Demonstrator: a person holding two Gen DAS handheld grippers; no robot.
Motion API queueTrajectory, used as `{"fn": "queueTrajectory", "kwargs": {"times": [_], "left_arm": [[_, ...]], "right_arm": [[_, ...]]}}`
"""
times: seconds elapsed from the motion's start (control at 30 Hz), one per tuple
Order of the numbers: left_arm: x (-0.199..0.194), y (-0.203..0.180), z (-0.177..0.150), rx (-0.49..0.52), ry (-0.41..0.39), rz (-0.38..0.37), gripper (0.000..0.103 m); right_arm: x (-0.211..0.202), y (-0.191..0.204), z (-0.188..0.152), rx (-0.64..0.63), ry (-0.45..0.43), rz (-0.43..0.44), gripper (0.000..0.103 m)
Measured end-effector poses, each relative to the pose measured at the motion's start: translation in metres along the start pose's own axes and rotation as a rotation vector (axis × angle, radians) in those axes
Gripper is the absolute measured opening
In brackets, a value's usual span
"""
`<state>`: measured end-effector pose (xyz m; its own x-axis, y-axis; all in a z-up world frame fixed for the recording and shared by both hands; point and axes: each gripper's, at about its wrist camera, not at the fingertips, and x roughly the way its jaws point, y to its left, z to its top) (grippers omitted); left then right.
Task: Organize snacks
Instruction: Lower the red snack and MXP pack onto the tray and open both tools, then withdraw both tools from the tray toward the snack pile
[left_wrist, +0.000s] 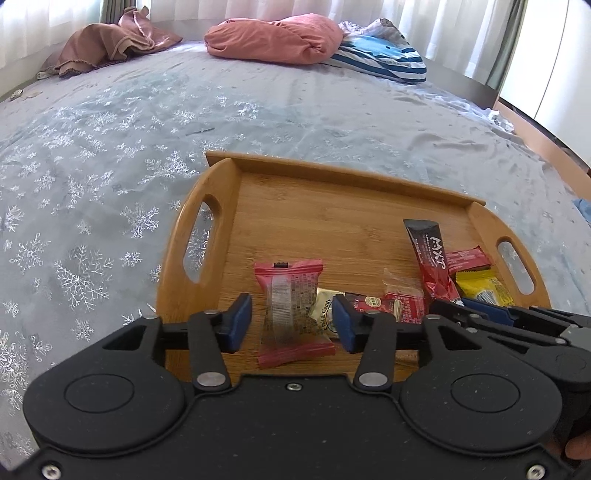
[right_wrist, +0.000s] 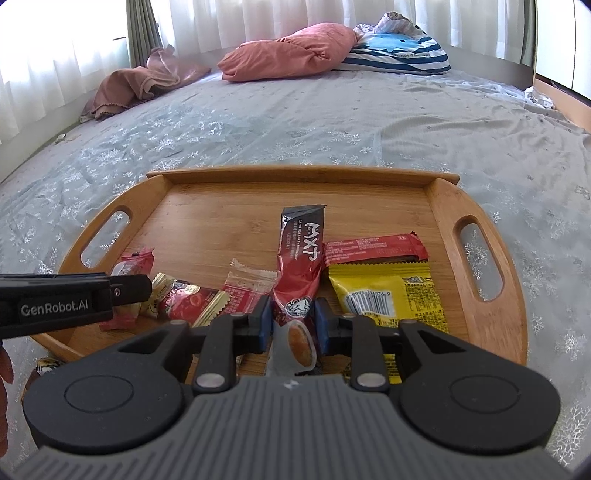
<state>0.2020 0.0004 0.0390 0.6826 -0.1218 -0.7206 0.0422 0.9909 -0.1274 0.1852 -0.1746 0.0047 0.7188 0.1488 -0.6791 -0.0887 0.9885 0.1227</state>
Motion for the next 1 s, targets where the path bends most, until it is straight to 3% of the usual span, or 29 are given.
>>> {"fn": "queueTrajectory", "kwargs": {"times": [0.07, 0.23, 0.37, 0.63, 1.0], "left_arm": [[-0.003, 0.0, -0.001, 0.009, -0.009, -0.001, 0.057], [-0.018, 0.001, -0.003, 0.011, -0.036, -0.021, 0.08], [-0.032, 0.001, -0.004, 0.031, -0.053, -0.033, 0.089], [-0.062, 0.006, -0.015, 0.04, -0.075, -0.062, 0.095], [-0.107, 0.016, -0.041, 0.089, -0.147, -0.094, 0.1]], "right_arm": [[-0.003, -0.001, 0.001, 0.011, -0.008, 0.003, 0.05], [-0.017, -0.007, 0.001, 0.031, -0.043, 0.02, 0.058], [-0.031, -0.012, -0.002, 0.04, -0.07, 0.037, 0.065], [-0.06, -0.023, -0.016, 0.04, -0.127, 0.03, 0.081], [-0.094, -0.041, -0.045, -0.007, -0.166, -0.016, 0.094]]}}
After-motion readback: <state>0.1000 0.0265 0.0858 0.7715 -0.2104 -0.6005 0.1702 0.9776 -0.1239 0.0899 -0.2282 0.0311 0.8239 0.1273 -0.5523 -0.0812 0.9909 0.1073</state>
